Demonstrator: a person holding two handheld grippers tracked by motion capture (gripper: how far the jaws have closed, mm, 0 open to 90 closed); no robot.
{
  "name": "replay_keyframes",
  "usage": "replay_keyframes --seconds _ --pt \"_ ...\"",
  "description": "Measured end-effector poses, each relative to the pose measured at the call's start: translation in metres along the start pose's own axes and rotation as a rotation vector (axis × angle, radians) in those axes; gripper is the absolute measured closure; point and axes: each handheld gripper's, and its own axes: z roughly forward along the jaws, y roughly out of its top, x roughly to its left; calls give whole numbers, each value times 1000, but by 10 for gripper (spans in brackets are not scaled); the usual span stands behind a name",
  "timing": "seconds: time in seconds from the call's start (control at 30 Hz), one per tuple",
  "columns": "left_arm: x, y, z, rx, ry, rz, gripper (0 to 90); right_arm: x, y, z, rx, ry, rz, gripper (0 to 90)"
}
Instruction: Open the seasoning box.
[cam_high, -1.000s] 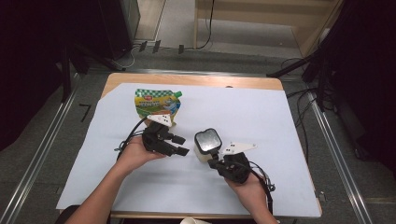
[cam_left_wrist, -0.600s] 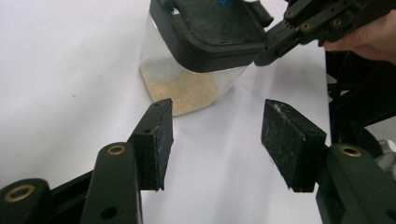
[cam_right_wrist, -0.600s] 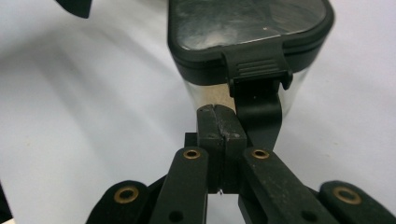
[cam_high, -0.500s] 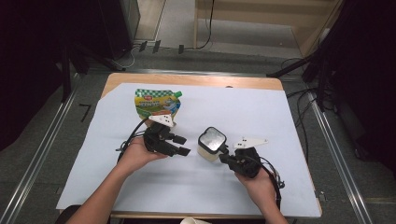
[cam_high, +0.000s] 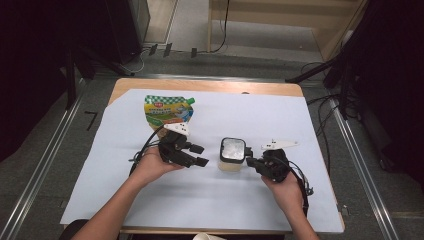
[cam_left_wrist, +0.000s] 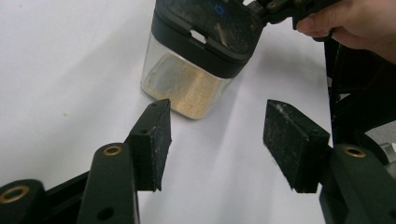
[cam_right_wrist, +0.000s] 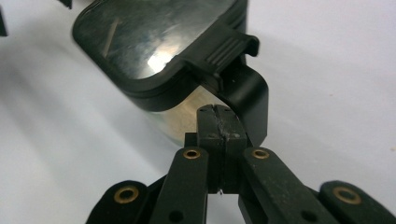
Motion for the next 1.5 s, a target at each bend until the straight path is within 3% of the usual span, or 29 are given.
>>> replay_keyframes --seconds 0.1,0.23,0.27,0.37,0.47,0.6,0.77,0.87,1.1,1.23,1.5 --pt "-1 3 4 8 -5 11 421 -4 0 -1 -2 -8 10 900" --pt "1 10 7 14 -24 -11 423 -13 2 0 0 -28 27 900" --pt "0 12 8 -11 -27 -3 415 -14 2 -1 -6 -23 36 900" --pt "-1 14 10 -13 -20 5 351 -14 3 -7 -22 -19 39 900" --pt "2 21 16 -10 -40 16 308 -18 3 -15 -42 -46 47 900" --pt "4 27 22 -11 -36 39 307 -24 4 -14 -50 -55 83 900" --pt "11 29 29 -36 -44 6 302 -31 9 3 -34 -89 106 900" --pt "11 29 29 -31 -42 18 289 -30 11 12 -15 -133 80 900" --pt "11 27 32 -35 -39 26 265 -31 15 23 -17 -157 75 900" --pt "9 24 36 -29 -40 32 197 -29 14 28 -1 -151 67 900" --pt "7 19 45 -8 -30 46 172 -20 15 32 7 -129 55 900"
